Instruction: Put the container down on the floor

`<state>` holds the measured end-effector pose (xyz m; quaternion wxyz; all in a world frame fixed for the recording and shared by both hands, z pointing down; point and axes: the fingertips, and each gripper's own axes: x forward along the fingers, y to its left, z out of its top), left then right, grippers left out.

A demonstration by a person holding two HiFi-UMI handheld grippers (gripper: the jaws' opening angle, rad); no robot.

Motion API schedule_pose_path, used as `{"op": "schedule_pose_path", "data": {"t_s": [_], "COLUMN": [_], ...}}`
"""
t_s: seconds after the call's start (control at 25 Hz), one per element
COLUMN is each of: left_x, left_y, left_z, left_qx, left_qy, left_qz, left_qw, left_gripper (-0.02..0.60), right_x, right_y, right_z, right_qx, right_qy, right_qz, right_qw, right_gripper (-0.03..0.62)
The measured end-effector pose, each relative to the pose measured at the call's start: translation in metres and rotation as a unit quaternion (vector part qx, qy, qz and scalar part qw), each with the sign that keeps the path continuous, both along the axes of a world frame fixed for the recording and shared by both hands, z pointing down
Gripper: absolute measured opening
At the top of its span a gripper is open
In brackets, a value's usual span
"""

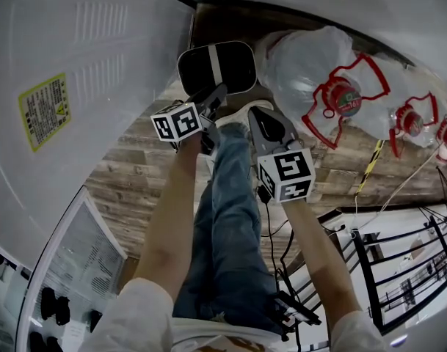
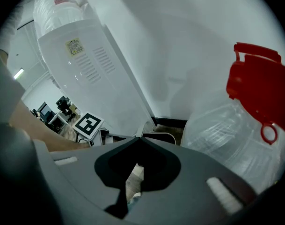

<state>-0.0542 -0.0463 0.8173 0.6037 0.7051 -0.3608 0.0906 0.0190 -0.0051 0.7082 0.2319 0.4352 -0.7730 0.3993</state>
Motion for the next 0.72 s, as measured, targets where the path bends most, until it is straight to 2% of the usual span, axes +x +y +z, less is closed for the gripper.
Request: {"op": "schedule_pose_path", "data": {"t_s": [0.2, 0.4, 0.56, 0.72], "left_x": [-0.005, -0.022, -0.036, -0.047], "left_y": [-0.001, 0.0, 0.001, 0.002], "left_z": [-0.001, 0.002, -0.001, -0.002], "left_qx": [-0.003, -0.006, 0.001, 0.01], "left_qy": [-0.008, -0.042, -0.097, -0.165], "left_qz": [-0.005, -0.019, -0.036, -0.026], "left_qw": [1.0, 0.9989, 0.9946, 0.9859], "left_gripper": [0.077, 0.08, 0.084, 0.084], "right_x": [0.0, -0.006, -0.005, -0.01], "right_y": [-0.001, -0.001, -0.002, -0.002], "right_z": [0.002, 0.001, -0.006, -0.011], "right_qx": [-0.008, -0.01, -0.014, -0.012], "right_qy": [0.002, -0.004, -0.017, -0.03], "right_qz": [0.001, -0.009, -0.004, -0.006], "right_qw": [1.0, 1.0, 1.0, 0.999], "right_gripper": [0.023, 0.023, 0.023, 0.023]}}
